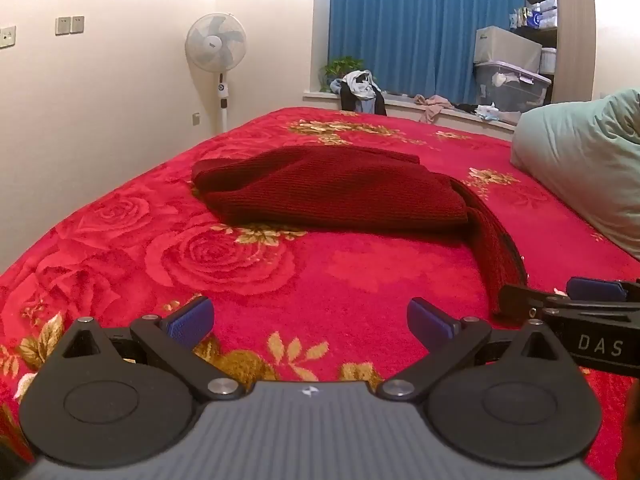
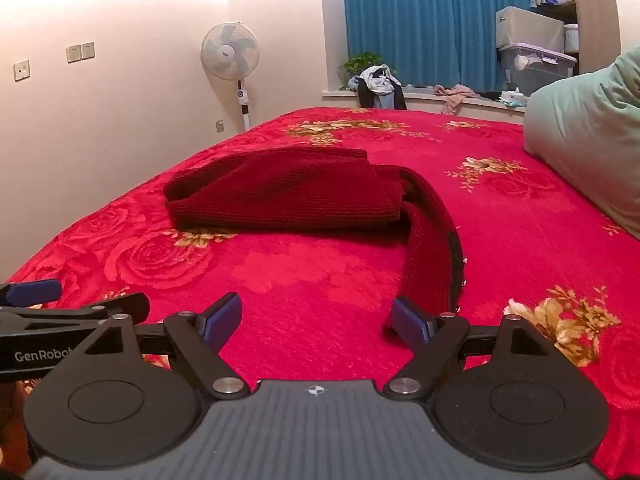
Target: Fold small clothes
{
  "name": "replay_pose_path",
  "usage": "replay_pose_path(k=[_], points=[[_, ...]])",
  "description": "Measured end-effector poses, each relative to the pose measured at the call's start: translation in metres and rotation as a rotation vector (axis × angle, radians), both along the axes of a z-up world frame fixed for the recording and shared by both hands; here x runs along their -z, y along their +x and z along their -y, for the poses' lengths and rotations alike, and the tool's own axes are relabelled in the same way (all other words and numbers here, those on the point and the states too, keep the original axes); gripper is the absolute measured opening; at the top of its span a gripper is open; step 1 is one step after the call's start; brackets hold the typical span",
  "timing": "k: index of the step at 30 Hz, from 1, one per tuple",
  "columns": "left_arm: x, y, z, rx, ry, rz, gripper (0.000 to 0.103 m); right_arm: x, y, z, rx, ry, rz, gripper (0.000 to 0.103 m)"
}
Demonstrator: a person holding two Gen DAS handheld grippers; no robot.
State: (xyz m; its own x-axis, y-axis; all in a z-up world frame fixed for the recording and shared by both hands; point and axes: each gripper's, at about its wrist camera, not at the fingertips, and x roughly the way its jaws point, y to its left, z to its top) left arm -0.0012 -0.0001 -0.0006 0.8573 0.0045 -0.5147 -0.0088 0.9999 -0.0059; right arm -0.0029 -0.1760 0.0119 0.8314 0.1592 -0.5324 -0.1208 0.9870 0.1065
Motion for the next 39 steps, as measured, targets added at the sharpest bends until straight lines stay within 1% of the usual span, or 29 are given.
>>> replay_pose_path(k=[5, 12, 13, 19, 27, 29, 32, 34, 37, 39], points=[[0.003, -0.002, 0.002, -0.003, -0.002, -0.003, 0.103, 0.0, -0.001, 0.002, -0.002, -0.004, -0.007, 0.083], [0.008, 0.002, -0.007, -0.001, 0.0, 0.008, 0.103, 0.0, 0.0, -0.003, -0.002, -0.009, -0.009, 0.083], [0.003, 0.003, -0.004, 0.0, -0.001, 0.008, 0.103, 0.001, 0.0, -0.002, -0.003, -0.009, -0.008, 0.083], [0.006, 0.004, -0.007, -0.001, 0.0, 0.008, 0.103, 0.001, -0.002, -0.002, -0.003, -0.001, 0.0, 0.083], [0.003, 0.003, -0.004, -0.002, 0.002, 0.011, 0.103, 0.0, -0.003, 0.0, -0.006, 0.014, 0.01, 0.082], [-0.001, -0.001, -0.003, -0.01, 0.001, 0.01, 0.103, -0.002, -0.004, -0.001, -0.01, 0.017, 0.023, 0.082], [-0.001, -0.001, -0.004, -0.013, 0.007, 0.035, 0.103, -0.003, -0.005, -0.002, -0.018, 0.014, 0.035, 0.082], [-0.002, 0.0, -0.002, -0.016, 0.004, 0.028, 0.103, -0.003, -0.005, -0.002, -0.02, 0.012, 0.033, 0.082], [-0.004, -0.001, -0.001, -0.016, 0.001, 0.018, 0.103, -0.003, -0.004, -0.003, -0.021, -0.018, 0.01, 0.082], [-0.004, 0.0, 0.0, -0.015, 0.003, 0.005, 0.103, -0.003, -0.004, -0.003, -0.021, -0.006, 0.028, 0.082]])
